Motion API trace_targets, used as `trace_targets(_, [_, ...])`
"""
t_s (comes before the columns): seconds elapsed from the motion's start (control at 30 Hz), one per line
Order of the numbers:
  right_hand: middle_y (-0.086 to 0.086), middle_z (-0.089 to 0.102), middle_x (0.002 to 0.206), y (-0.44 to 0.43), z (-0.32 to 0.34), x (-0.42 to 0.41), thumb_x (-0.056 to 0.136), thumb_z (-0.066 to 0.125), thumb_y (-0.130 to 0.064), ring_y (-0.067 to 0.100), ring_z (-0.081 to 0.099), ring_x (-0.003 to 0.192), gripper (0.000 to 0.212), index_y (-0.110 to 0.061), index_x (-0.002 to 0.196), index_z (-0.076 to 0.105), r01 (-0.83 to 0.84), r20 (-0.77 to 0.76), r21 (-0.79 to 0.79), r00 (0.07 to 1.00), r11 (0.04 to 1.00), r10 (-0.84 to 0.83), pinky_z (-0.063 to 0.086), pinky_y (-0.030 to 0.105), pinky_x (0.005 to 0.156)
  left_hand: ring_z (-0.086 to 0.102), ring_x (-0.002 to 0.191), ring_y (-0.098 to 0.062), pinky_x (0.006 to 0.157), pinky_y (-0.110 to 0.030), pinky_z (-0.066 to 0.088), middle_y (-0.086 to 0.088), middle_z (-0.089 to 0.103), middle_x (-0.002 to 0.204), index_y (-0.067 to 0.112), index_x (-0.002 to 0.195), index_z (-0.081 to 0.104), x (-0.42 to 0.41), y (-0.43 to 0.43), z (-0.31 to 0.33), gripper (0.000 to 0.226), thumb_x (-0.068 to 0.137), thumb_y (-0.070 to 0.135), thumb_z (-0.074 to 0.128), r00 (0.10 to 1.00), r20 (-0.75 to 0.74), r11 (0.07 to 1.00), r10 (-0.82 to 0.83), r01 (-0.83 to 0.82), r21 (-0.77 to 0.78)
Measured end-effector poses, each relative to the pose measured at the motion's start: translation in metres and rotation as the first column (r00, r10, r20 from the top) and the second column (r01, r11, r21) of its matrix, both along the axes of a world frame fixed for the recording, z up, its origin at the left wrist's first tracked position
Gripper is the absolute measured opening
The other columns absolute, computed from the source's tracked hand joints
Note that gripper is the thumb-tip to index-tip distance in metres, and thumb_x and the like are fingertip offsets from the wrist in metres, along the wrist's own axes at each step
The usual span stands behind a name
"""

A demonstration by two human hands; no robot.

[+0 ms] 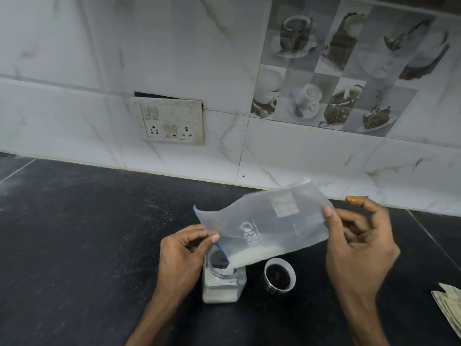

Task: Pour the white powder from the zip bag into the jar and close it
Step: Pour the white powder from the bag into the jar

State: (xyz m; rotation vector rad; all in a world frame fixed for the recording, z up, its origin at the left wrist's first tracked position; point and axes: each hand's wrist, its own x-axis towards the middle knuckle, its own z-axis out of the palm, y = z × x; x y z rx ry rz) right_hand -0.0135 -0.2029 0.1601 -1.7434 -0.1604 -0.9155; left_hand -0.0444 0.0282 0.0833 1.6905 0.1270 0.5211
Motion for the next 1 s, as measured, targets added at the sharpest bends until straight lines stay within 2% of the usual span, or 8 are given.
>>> trace_targets(0.17, [-0.017,0.074,0.078,-0.0009,-0.0002,-0.0001,0.084,0.074,-0.017,0.005,0.073,0.077,0.032,-0.028,0.11,0.058,-0.004,-0.005,0.034,1.0,0.999,0.004,0.055,0.01,0.069,0.075,0.083,-0.004,0.074,-0.014,0.057,0.01,0.079,0.089,0.018,0.082,0.082,-0.0002,-0.0003,0.0011,0.02,0.079,-0.001,0.078,1.0,0.001,1.0,-0.006,0.006,-0.016])
trace_targets(0.27, [-0.008,0.073,0.082,-0.0001,-0.0011,-0.0003,0.085,0.074,-0.015,0.009,0.073,0.078,0.033,-0.015,0.114,0.058,-0.011,0.006,-0.014,1.0,1.0,0.011,0.055,0.01,0.069,0.075,0.082,-0.004,0.073,-0.014,0.057,0.01,0.079,0.088,0.02,0.081,0.081,-0.0011,-0.0015,0.001,0.021,0.079,0.0,0.078,1.0,0.001,1.0,-0.008,0.008,-0.01])
trace_targets(0.43, [-0.003,0.072,0.083,-0.0002,0.0017,-0.0008,0.085,0.073,-0.017,0.01,0.073,0.078,0.032,-0.028,0.109,0.056,0.008,0.011,0.003,1.0,1.0,-0.008,0.055,0.01,0.068,0.075,0.083,-0.005,0.075,-0.016,0.058,0.01,0.079,0.088,0.018,0.082,0.082,-0.0011,0.0,-0.0016,0.019,0.079,-0.001,0.078,1.0,-0.013,1.0,0.004,-0.004,-0.009])
trace_targets(0.57, [-0.017,0.072,0.079,-0.001,0.0019,-0.0019,0.084,0.074,-0.021,0.006,0.073,0.077,0.035,-0.039,0.107,0.054,0.01,0.009,0.029,1.0,1.0,-0.01,0.055,0.01,0.069,0.075,0.082,-0.004,0.074,-0.015,0.058,0.01,0.079,0.089,0.017,0.082,0.082,-0.002,-0.0016,-0.0003,0.018,0.079,-0.001,0.078,1.0,-0.011,1.0,-0.01,0.01,-0.015])
trace_targets(0.73, [-0.008,0.071,0.085,0.0014,0.0005,-0.0023,0.084,0.074,-0.017,-0.004,0.071,0.074,0.034,-0.036,0.105,0.054,0.022,0.02,0.022,1.0,1.0,-0.022,0.052,0.006,0.065,0.074,0.081,-0.003,0.073,-0.014,0.057,0.01,0.079,0.087,0.018,0.08,0.082,-0.0014,-0.0004,-0.0017,0.02,0.079,-0.001,0.078,1.0,-0.007,1.0,0.01,-0.01,-0.006])
trace_targets(0.83, [-0.009,0.07,0.083,-0.0011,-0.0009,-0.0016,0.084,0.074,-0.016,-0.007,0.07,0.074,0.031,-0.025,0.109,0.057,0.025,0.017,-0.007,1.0,1.0,-0.025,0.053,0.006,0.065,0.075,0.081,-0.004,0.074,-0.015,0.058,0.009,0.079,0.087,0.016,0.08,0.082,-0.0014,0.0005,-0.0025,0.019,0.079,-0.002,0.077,1.0,-0.019,1.0,0.012,-0.012,-0.008])
trace_targets(0.93, [-0.016,0.073,0.077,-0.0005,-0.0015,-0.0022,0.083,0.074,-0.02,0.0,0.072,0.076,0.033,-0.037,0.105,0.056,0.014,0.007,0.02,1.0,1.0,-0.014,0.054,0.008,0.068,0.074,0.079,-0.002,0.072,-0.013,0.057,0.011,0.078,0.086,0.019,0.079,0.082,-0.0011,-0.0006,-0.0026,0.019,0.078,0.0,0.078,1.0,-0.018,1.0,0.008,-0.008,0.006])
trace_targets(1.0, [-0.01,0.074,0.078,0.0004,-0.0033,-0.003,0.084,0.073,-0.019,0.006,0.072,0.076,0.029,-0.027,0.107,0.058,0.002,0.008,0.001,1.0,1.0,-0.002,0.053,0.008,0.067,0.073,0.075,-0.001,0.069,-0.011,0.055,0.011,0.077,0.082,0.019,0.078,0.081,-0.002,-0.0017,-0.0026,0.019,0.078,0.0,0.078,1.0,-0.013,1.0,0.009,-0.008,0.024])
